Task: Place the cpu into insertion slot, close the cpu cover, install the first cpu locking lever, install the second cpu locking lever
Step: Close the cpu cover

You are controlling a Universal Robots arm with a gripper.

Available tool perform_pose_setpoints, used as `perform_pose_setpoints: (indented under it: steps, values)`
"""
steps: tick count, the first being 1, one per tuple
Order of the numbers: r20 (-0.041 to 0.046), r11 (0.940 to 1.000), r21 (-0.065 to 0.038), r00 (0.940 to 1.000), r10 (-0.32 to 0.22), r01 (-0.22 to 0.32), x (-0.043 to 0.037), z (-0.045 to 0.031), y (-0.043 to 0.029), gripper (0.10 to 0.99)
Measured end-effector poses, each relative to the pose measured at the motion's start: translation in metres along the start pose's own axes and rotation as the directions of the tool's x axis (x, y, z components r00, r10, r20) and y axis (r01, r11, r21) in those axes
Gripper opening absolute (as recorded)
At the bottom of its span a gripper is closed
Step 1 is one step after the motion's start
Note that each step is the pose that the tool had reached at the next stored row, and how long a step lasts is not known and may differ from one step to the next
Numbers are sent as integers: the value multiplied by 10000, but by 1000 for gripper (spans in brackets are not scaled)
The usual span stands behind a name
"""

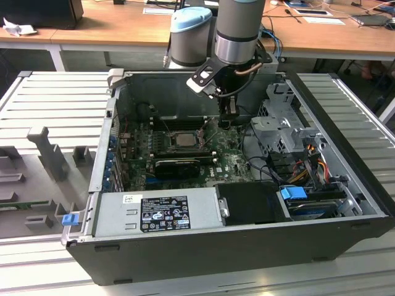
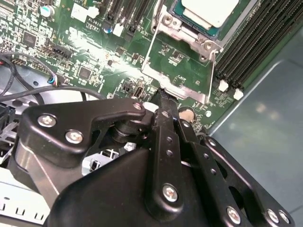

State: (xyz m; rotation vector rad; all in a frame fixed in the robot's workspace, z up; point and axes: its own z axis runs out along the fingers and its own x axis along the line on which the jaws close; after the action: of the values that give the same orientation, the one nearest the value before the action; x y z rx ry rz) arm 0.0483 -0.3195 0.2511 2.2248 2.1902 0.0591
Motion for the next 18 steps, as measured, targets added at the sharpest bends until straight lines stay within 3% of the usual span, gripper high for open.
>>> perform_pose_setpoints:
  steps: [18]
  values:
    - [-2,10000,0,10000,-1,1,-1,-3,-82,106]
